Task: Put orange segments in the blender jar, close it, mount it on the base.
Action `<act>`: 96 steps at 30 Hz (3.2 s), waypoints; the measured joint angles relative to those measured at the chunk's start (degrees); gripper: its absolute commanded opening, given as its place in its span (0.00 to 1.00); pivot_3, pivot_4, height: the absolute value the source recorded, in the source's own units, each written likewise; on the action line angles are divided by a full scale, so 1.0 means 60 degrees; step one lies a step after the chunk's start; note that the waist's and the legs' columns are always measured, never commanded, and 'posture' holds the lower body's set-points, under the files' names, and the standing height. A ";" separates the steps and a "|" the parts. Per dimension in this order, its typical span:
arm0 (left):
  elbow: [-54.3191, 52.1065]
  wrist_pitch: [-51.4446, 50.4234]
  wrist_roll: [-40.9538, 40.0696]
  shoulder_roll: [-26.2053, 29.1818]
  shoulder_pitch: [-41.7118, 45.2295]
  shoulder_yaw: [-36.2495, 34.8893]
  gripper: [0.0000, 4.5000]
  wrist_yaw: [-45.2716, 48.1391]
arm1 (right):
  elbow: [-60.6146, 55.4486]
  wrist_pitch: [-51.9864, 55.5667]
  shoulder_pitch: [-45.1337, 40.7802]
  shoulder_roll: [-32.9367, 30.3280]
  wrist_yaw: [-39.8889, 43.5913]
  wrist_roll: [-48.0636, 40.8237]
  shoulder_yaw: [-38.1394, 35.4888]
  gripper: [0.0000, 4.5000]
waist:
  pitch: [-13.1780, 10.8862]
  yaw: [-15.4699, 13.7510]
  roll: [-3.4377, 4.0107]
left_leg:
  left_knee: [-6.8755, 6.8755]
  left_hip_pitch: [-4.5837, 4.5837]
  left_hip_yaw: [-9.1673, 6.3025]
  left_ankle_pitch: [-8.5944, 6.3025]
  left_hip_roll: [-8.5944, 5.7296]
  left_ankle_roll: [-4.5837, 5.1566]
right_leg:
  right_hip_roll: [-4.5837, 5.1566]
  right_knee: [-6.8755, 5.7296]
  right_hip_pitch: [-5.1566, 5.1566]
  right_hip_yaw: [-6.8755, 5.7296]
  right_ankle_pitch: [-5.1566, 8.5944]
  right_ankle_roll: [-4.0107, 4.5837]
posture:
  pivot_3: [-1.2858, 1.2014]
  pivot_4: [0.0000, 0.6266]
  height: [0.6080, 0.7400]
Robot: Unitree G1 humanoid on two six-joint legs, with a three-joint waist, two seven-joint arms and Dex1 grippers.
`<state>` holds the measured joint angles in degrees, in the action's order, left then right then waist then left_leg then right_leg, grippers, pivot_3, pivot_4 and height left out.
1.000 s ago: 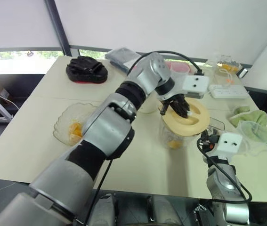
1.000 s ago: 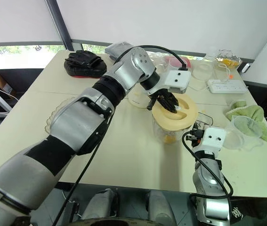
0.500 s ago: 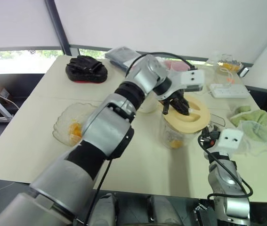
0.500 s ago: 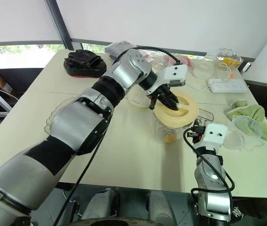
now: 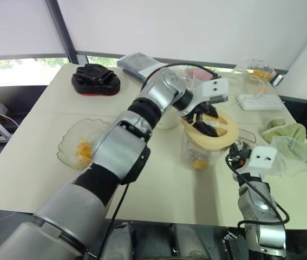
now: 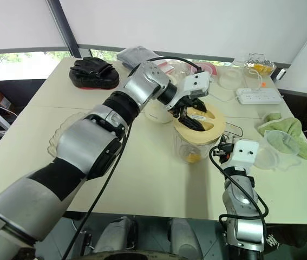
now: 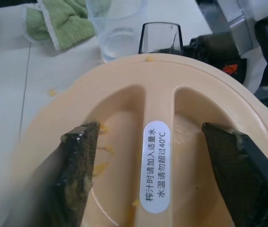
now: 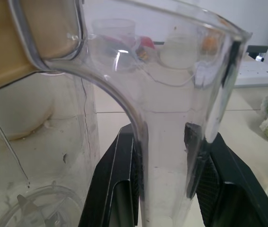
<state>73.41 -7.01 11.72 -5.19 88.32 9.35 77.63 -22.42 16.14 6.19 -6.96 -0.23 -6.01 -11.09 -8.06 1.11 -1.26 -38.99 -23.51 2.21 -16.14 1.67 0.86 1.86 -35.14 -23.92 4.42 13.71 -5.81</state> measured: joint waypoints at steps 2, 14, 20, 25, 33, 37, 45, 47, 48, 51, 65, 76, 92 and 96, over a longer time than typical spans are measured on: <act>0.0148 -0.0040 -0.0160 0.0047 0.0021 -0.0164 0.82 0.0140 | 0.0000 -0.0030 -0.0008 -0.0001 0.0028 0.0000 0.0009 0.21 | -0.0005 0.0005 0.0007 | 0.0000 -0.0003 0.0001 0.0000 0.0004 0.0000 | -0.0009 -0.0005 -0.0011 0.0001 0.0000 0.0000 | 0.52 0.24 1.00; 0.0285 -0.0431 -0.2758 0.0731 0.0005 -0.3035 0.82 -0.1154 | -0.0004 -0.0144 -0.0149 -0.0111 0.0298 -0.0005 -0.0008 0.21 | -0.0139 -0.0004 0.0032 | 0.0007 -0.0026 0.0004 0.0001 0.0008 0.0004 | -0.0058 -0.0070 -0.0076 0.0007 -0.0002 -0.0007 | 0.52 0.24 1.00; -0.0090 -0.1266 -0.5605 0.0673 -0.0066 -0.5835 0.82 -0.2756 | 0.0070 -0.0142 -0.0267 -0.0176 0.0463 -0.0003 -0.0018 0.21 | -0.0151 0.0020 0.0029 | 0.0006 -0.0028 0.0009 0.0001 0.0000 0.0004 | -0.0064 -0.0074 -0.0077 0.0009 -0.0002 -0.0019 | 0.52 0.24 1.00; -0.0480 -0.1893 -0.6347 0.0801 -0.0592 -0.6261 0.82 -0.3348 | 0.0231 -0.0100 -0.0469 -0.0373 0.0663 -0.0013 -0.0035 0.21 | -0.0153 0.0026 0.0029 | 0.0003 -0.0012 0.0014 0.0003 -0.0007 0.0002 | -0.0067 -0.0110 -0.0077 0.0016 -0.0001 -0.0018 | 0.52 0.24 1.00; -0.0802 0.0159 -0.5135 0.1690 -0.1677 -0.5270 0.82 -0.6453 | 0.0523 0.0309 -0.1041 -0.0465 0.0744 -0.0382 -0.0149 0.21 | -0.0185 0.0108 0.0052 | 0.0004 0.0014 0.0025 0.0004 -0.0007 0.0000 | -0.0074 -0.0167 -0.0092 0.0036 -0.0018 -0.0048 | 0.52 0.24 1.00; -0.1259 0.1036 -0.4561 0.2456 -0.2947 -0.4845 0.82 -0.6732 | 0.0635 0.0898 -0.2052 -0.0449 0.0376 -0.0896 -0.0761 0.21 | -0.0218 0.0186 0.0083 | 0.0005 0.0006 0.0035 0.0007 -0.0006 -0.0004 | -0.0066 -0.0168 -0.0097 0.0035 -0.0024 -0.0059 | 0.52 0.24 1.00; -0.5579 -0.0956 -0.4183 0.3526 -0.6544 -0.2887 0.82 -0.4302 | 0.0550 0.2280 -0.5025 -0.1193 0.0031 -0.1978 -0.1514 0.21 | -0.0241 0.0215 0.0087 | 0.0012 -0.0097 0.0064 0.0010 0.0007 -0.0009 | -0.0054 -0.0183 -0.0197 0.0033 -0.0026 -0.0063 | 0.52 0.24 1.00; -0.6896 -0.1641 -0.4308 0.3929 -0.7317 -0.2622 0.82 -0.3943 | 0.0697 0.2618 -0.5813 -0.1505 -0.0061 -0.2172 -0.1732 0.21 | -0.0244 0.0227 0.0092 | 0.0011 -0.0131 0.0059 0.0022 0.0012 -0.0030 | -0.0051 -0.0203 -0.0243 0.0035 -0.0027 -0.0064 | 0.52 0.24 1.00; -0.7465 -0.1980 -0.4398 0.4062 -0.7617 -0.2527 0.82 -0.3826 | 0.0804 0.2724 -0.6172 -0.1657 -0.0093 -0.2224 -0.1825 0.21 | -0.0245 0.0221 0.0094 | 0.0011 -0.0132 0.0059 0.0023 0.0018 -0.0032 | -0.0052 -0.0204 -0.0245 0.0031 -0.0027 -0.0064 | 0.52 0.24 1.00; -0.9127 -0.3030 -0.4754 0.4457 -0.8521 -0.2342 0.82 -0.3614 | 0.1667 0.3068 -0.7751 -0.2148 -0.0010 -0.2330 -0.1782 0.21 | -0.0253 0.0236 0.0107 | 0.0009 -0.0130 0.0068 0.0033 0.0021 -0.0047 | -0.0049 -0.0213 -0.0245 0.0031 -0.0029 -0.0059 | 0.52 0.24 1.00; -1.2715 -0.5041 -0.5687 0.4939 -1.0394 -0.1774 0.82 -0.4350 | 0.9889 0.2651 -1.3629 -0.2497 0.1316 -0.1463 -0.0092 0.21 | -0.0260 0.0258 0.0117 | 0.0016 -0.0135 0.0090 0.0036 0.0021 -0.0051 | -0.0045 -0.0204 -0.0252 0.0032 -0.0032 -0.0055 | 0.52 0.24 1.00; -1.3674 -0.5232 -0.6028 0.5174 -1.1297 -0.1819 0.82 -0.5216 | 1.4454 0.0458 -1.5315 -0.1534 0.1628 -0.0771 0.0102 0.21 | -0.0264 0.0251 0.0121 | 0.0146 -0.0135 0.0084 0.0120 0.0016 -0.0198 | -0.0022 -0.0169 -0.0279 0.0027 -0.0033 -0.0055 | 0.52 0.24 1.00; -1.3658 -0.5174 -0.6028 0.5206 -1.1191 -0.1722 0.82 -0.5600 | 1.4552 0.0307 -1.5313 -0.1703 0.1691 -0.0356 0.0195 0.21 | -0.0264 0.0270 0.0120 | 0.0146 -0.0119 0.0078 0.0138 0.0006 -0.0225 | -0.0035 -0.0186 -0.0276 0.0024 -0.0042 -0.0041 | 0.52 0.24 1.00; -1.3363 -0.5115 -0.6009 0.5180 -1.0904 -0.1541 0.82 -0.5471 | 1.4308 0.0418 -1.5141 -0.1774 0.1678 -0.0367 0.0148 0.21 | -0.0264 0.0263 0.0119 | 0.0146 -0.0119 0.0074 0.0139 0.0003 -0.0227 | -0.0040 -0.0189 -0.0276 0.0021 -0.0042 -0.0041 | 0.52 0.24 1.00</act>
<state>-6.77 -37.70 -24.34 25.89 22.90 0.10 44.80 63.43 18.65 -84.65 -17.61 9.84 -8.22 -10.21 -9.64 2.68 -0.55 -38.12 -24.23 2.65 -15.31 1.69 -0.50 1.62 -36.27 -25.57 4.54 13.46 -6.06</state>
